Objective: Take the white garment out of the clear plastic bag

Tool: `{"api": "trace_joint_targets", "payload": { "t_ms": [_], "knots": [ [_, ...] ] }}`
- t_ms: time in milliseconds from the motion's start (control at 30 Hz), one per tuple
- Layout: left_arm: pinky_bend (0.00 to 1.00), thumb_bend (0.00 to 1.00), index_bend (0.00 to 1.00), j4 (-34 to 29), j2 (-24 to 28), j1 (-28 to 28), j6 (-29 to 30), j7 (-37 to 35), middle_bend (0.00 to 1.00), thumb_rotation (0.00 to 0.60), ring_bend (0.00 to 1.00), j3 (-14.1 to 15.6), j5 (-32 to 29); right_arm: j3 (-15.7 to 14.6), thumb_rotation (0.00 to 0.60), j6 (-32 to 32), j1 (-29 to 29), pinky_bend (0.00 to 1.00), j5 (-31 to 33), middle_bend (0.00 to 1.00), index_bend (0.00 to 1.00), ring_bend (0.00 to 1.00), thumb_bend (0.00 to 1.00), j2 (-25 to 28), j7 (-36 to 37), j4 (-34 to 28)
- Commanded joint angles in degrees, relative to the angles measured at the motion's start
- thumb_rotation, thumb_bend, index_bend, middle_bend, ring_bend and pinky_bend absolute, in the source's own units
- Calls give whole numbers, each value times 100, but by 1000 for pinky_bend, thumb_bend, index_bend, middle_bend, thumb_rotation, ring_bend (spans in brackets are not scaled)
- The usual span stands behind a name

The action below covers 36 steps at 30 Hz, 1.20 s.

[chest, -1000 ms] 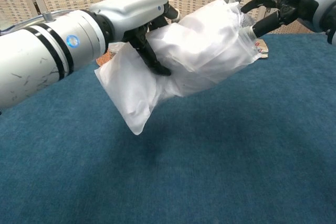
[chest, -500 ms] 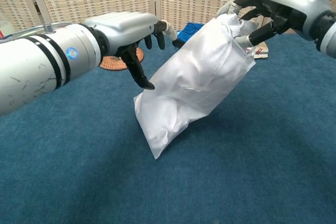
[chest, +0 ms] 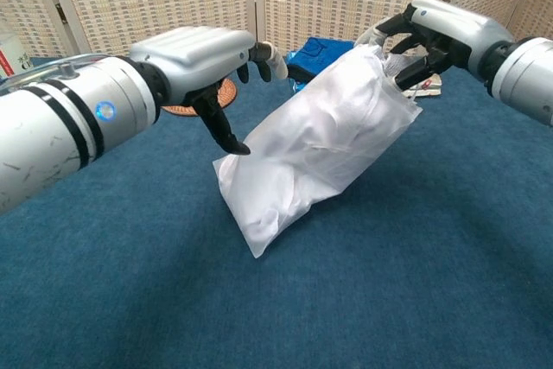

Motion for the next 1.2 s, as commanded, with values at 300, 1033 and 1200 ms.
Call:
{"api": "trace_joint_targets", "payload": {
  "t_ms": [300, 1033, 1200],
  "knots": [
    [558, 43, 358, 1174, -378, 379, 332, -1188, 459, 600, 450, 652, 2024, 76, 600, -188, 121, 217, 220, 248, 903, 50, 580, -213, -13, 370],
    [522, 43, 388, 1318, -70, 598, -253, -1285, 531, 600, 400, 819, 2782, 90, 600, -634, 156, 217, 581, 247, 903, 50, 580, -666, 252, 1349],
    [487, 42, 348, 1347, -47, 594, -415, -1148, 483, 600, 347, 876, 2932, 137, 600, -636, 146, 217, 578, 247, 903, 50, 580, -652, 307, 1345]
  ]
}}
